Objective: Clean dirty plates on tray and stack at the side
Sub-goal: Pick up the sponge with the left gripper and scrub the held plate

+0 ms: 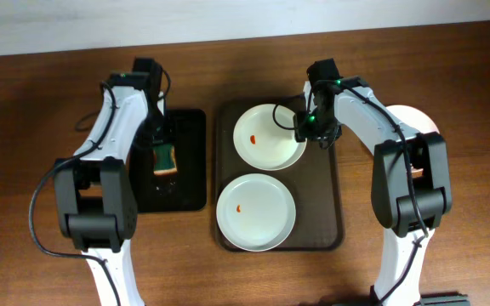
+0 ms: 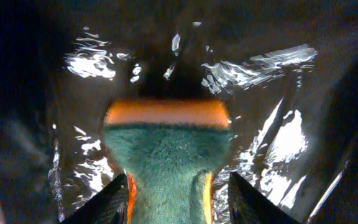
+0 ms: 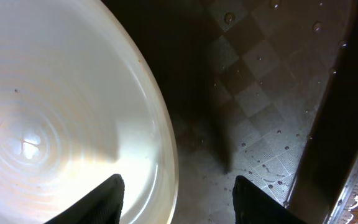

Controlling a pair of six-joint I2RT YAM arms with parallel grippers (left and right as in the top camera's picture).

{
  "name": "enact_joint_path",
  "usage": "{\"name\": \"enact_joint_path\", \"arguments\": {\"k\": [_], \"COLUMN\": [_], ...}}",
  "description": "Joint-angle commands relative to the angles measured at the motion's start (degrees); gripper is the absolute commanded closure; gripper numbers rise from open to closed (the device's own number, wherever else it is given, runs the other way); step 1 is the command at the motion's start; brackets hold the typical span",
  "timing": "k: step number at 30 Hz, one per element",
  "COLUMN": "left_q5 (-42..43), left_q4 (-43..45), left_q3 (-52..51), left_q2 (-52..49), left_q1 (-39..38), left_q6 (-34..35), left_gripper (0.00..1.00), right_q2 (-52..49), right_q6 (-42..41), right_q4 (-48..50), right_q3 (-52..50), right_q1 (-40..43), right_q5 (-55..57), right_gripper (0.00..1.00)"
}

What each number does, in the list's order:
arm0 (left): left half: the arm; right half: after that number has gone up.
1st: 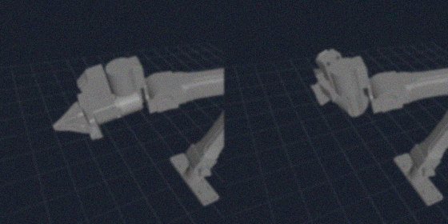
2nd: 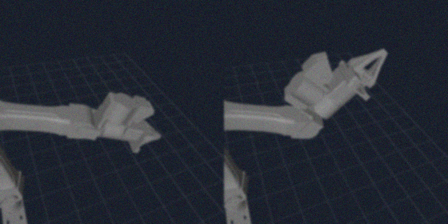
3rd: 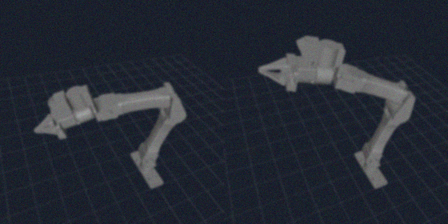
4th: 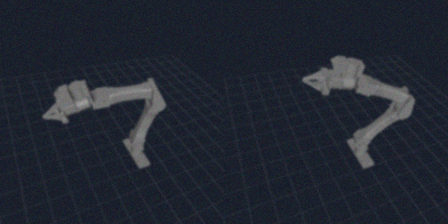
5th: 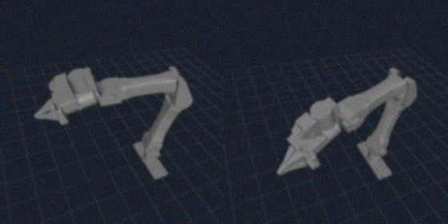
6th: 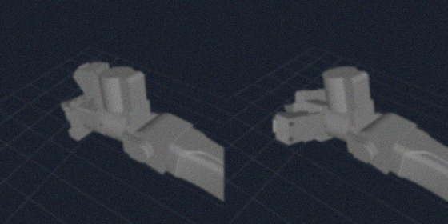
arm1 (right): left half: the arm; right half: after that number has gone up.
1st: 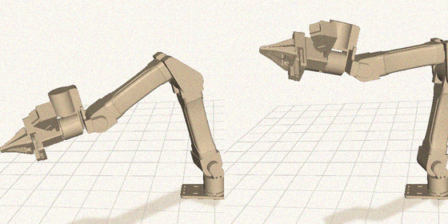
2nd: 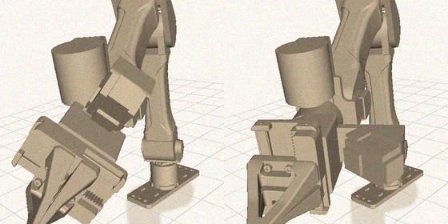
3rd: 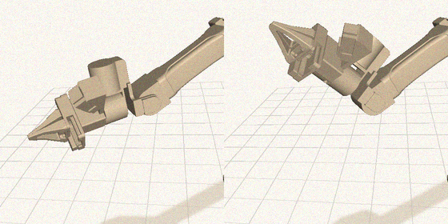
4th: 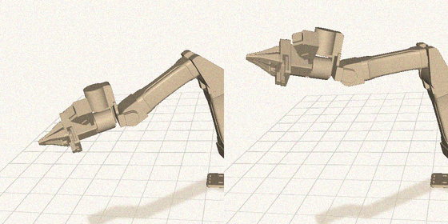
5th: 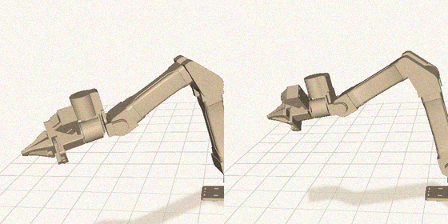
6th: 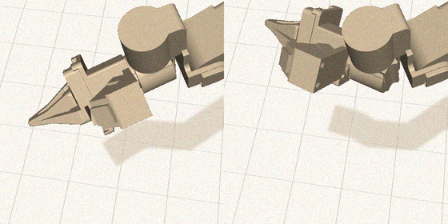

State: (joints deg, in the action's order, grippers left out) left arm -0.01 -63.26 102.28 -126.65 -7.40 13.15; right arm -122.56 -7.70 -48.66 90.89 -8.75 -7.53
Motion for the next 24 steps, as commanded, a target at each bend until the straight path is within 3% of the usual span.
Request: {"name": "enact_joint_path", "arguments": {"k": [1, 4, 8, 9, 10, 11, 13, 14, 17, 20, 24], "left_q5": [0.0, 0.3, 2.9, 3.1, 3.1, 3.3, 4.3, 5.9, 13.5, 14.0, 13.9], "left_q4": [3.9, 5.4, 2.2, -0.4, -2.5, -4.5, -8.3, -8.8, -6.5, -1.8, 4.9], "left_q3": [-7.8, -11.4, -7.1, -3.7, -0.5, 2.3, 10.2, 12.3, 15.1, 15.1, 15.1], "left_q2": [0.8, 0.8, 0.9, 1.1, 1.1, 1.1, 1.1, 1.1, 1.1, 1.0, 1.0], "left_q1": [-0.5, -0.5, -0.4, -0.4, -0.5, -0.5, -1.0, -1.2, -2.8, -5.9, -10.3], "left_q6": [0.1, 0.1, 0.1, 0.1, 0.1, 0.1, 0.1, 0.1, 0.1, 1.7, 4.9], "left_gripper": [0.64, 1.0, 1.0, 1.0, 1.0, 1.0, 1.0, 1.0, 1.0, 1.0, 1.0], "right_q2": [-0.6, -0.6, -0.6, -0.6, -0.6, -0.6, -0.6, -0.6, -0.7, -0.7, -0.8], "right_q6": [-0.2, -0.2, -0.1, 0.0, 0.0, 0.0, 0.0, 0.0, 0.2, -0.3, -3.2], "right_q4": [-0.2, -0.2, 0.1, 0.1, 0.1, 0.3, 3.8, 4.4, 7.2, 7.7, 7.6], "right_q3": [0.8, 0.8, 0.8, 0.8, 0.8, 0.8, 0.8, 0.8, -1.4, -2.1, -2.9], "right_q1": [0.2, 0.2, 0.2, 0.2, 0.2, 0.2, 0.2, 0.2, 0.2, 0.2, 0.2], "right_q5": [0.5, 0.5, 0.7, 0.8, 1.2, 2.4, 3.5, 3.3, 0.2, 0.3, 0.5], "right_gripper": [0.43, 0.43, 0.43, 0.47, 0.6, 0.65, 0.66, 0.71, 0.83, 0.96, 0.91]}}
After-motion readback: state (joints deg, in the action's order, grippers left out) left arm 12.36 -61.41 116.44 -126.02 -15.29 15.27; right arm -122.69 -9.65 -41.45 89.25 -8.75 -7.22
